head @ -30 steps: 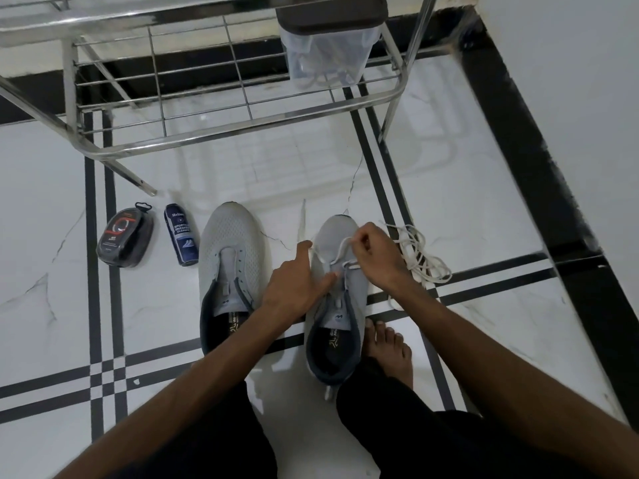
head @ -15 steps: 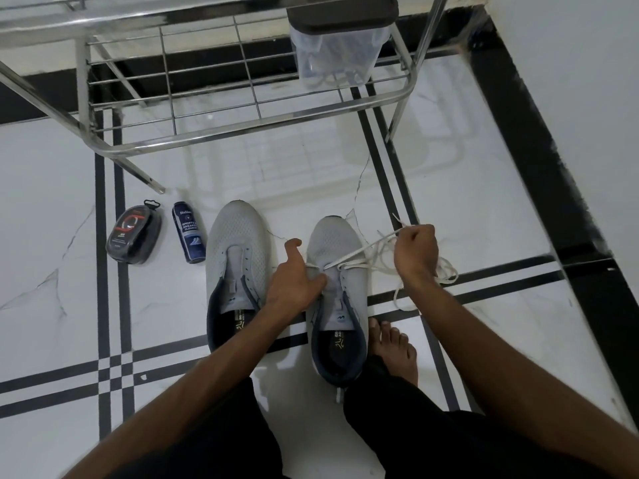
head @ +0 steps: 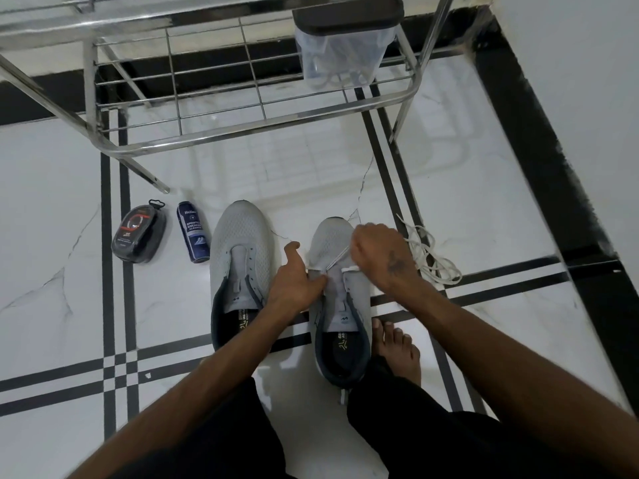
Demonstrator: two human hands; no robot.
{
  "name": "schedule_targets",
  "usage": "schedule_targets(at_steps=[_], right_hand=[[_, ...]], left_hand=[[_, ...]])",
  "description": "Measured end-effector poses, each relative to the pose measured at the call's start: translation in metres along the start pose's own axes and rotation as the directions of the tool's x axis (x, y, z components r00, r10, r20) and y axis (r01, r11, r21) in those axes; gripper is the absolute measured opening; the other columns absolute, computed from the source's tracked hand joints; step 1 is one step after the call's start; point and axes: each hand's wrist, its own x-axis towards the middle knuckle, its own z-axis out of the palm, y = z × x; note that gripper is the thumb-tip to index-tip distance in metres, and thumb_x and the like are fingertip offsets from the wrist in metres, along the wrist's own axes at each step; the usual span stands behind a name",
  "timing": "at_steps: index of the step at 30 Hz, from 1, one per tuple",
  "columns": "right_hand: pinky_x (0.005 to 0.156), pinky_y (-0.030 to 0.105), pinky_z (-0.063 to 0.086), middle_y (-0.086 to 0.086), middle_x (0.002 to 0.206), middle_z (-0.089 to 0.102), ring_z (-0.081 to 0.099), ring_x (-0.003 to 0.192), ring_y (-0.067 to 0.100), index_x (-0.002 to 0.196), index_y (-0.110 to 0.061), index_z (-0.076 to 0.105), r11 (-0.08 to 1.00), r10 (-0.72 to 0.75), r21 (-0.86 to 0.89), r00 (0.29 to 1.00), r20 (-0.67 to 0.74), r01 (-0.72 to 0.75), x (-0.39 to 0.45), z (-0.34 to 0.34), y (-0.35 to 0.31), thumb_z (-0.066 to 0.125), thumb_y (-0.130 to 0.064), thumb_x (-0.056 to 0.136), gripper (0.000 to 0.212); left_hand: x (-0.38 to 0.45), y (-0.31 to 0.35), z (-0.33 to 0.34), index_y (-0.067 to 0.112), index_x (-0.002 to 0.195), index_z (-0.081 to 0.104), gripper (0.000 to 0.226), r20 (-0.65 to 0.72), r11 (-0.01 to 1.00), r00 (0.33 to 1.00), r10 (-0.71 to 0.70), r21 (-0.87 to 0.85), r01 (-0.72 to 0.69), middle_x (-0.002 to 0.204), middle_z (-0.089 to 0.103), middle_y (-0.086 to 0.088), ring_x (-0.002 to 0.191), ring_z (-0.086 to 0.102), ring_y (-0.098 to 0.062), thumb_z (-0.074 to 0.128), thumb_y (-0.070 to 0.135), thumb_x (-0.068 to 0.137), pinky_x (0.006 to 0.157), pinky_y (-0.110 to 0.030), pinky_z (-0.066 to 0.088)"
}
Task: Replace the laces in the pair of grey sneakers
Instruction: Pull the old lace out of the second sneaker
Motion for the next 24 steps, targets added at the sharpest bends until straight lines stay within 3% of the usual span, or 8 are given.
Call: schedule_targets(at_steps=[3, 4, 6, 9, 12, 15, 18, 24], right_hand=[[0.063, 0.032, 0.047, 0.001, 0.083, 0.063, 0.059, 0.073, 0.018, 0.086, -0.015, 0.06, 0.791, 0.526, 0.379, 0.85, -0.019, -0.481, -0.009, -0.006, 0.029, 0.052, -0.025, 0.096, 0.016], [0.069, 0.035, 0.051, 0.004, 0.088, 0.065, 0.061, 0.079, 0.021, 0.09, -0.013, 0.061, 0.723, 0.6, 0.409, 0.799, 0.029, -0.557, -0.014, -0.005, 0.029, 0.051, -0.025, 0.097, 0.017], [0.08, 0.041, 0.052, 0.007, 0.096, 0.067, 0.062, 0.093, 0.027, 0.096, -0.01, 0.063, 0.748, 0.609, 0.324, 0.793, 0.014, -0.579, -0.021, 0.0, 0.02, 0.049, -0.023, 0.097, 0.019], [0.097, 0.041, 0.036, 0.004, 0.123, 0.057, 0.048, 0.118, 0.027, 0.116, -0.017, 0.062, 0.937, 0.345, 0.108, 0.93, -0.124, -0.333, -0.025, 0.006, -0.001, 0.055, -0.021, 0.09, 0.027], [0.089, 0.038, 0.036, 0.002, 0.116, 0.06, 0.05, 0.111, 0.025, 0.113, -0.019, 0.066, 0.997, -0.021, 0.071, 1.0, -0.003, 0.021, -0.018, 0.01, -0.017, 0.057, -0.023, 0.085, 0.03], [0.076, 0.034, 0.031, 0.002, 0.102, 0.062, 0.053, 0.099, 0.026, 0.099, -0.018, 0.066, 0.968, -0.246, -0.012, 0.958, 0.149, 0.25, -0.015, 0.015, -0.024, 0.061, -0.024, 0.086, 0.016], [0.07, 0.034, 0.03, 0.005, 0.09, 0.063, 0.056, 0.088, 0.029, 0.089, -0.015, 0.062, 0.944, -0.323, -0.026, 0.937, 0.136, 0.329, -0.013, 0.011, -0.02, 0.063, -0.024, 0.086, 0.009], [0.057, 0.029, 0.041, 0.007, 0.066, 0.066, 0.061, 0.061, 0.027, 0.084, -0.009, 0.067, 0.869, -0.424, -0.208, 0.893, 0.151, 0.448, -0.018, 0.008, -0.016, 0.088, -0.016, 0.064, 0.03]], left_hand=[[-0.001, 0.004, 0.0, 0.023, 0.148, 0.011, 0.08, 0.006, 0.999, 0.999, -0.033, -0.026, 0.033, 0.081, 0.069, -0.002, 0.081, 0.067, -0.022, 0.065, 0.036, 0.09, 0.077, -0.033, 0.053], [-0.002, 0.006, 0.0, 0.023, 0.148, 0.011, 0.08, 0.015, 0.999, 0.999, -0.029, -0.013, 0.029, 0.082, 0.069, -0.002, 0.081, 0.066, -0.022, 0.064, 0.037, 0.09, 0.074, -0.032, 0.052], [-0.003, 0.011, 0.002, 0.023, 0.147, 0.011, 0.077, 0.043, 0.999, 0.999, -0.008, 0.045, 0.006, 0.083, 0.07, -0.004, 0.075, 0.065, -0.019, 0.062, 0.036, 0.091, 0.06, -0.027, 0.045], [-0.006, 0.013, 0.002, 0.022, 0.146, 0.012, 0.074, 0.038, 0.996, 0.999, -0.014, 0.09, 0.011, 0.087, 0.07, -0.006, 0.074, 0.065, -0.021, 0.06, 0.035, 0.092, 0.058, -0.028, 0.043], [-0.01, 0.012, 0.001, 0.023, 0.147, 0.012, 0.071, 0.044, 0.992, 0.999, -0.004, 0.125, -0.002, 0.088, 0.068, -0.008, 0.076, 0.063, -0.024, 0.057, 0.032, 0.093, 0.062, -0.031, 0.044], [-0.012, 0.014, 0.001, 0.02, 0.149, 0.012, 0.067, 0.04, 0.985, 0.999, 0.023, 0.169, -0.03, 0.093, 0.068, -0.012, 0.079, 0.062, -0.027, 0.052, 0.033, 0.097, 0.068, -0.033, 0.044], [-0.012, 0.015, 0.002, 0.019, 0.15, 0.012, 0.064, 0.031, 0.979, 0.999, 0.038, 0.199, -0.043, 0.096, 0.068, -0.012, 0.08, 0.061, -0.026, 0.049, 0.034, 0.1, 0.068, -0.032, 0.041], [-0.012, 0.015, 0.003, 0.017, 0.149, 0.015, 0.061, 0.025, 0.98, 0.998, 0.062, 0.188, -0.066, 0.098, 0.068, -0.012, 0.08, 0.062, -0.024, 0.049, 0.035, 0.101, 0.066, -0.03, 0.041]])
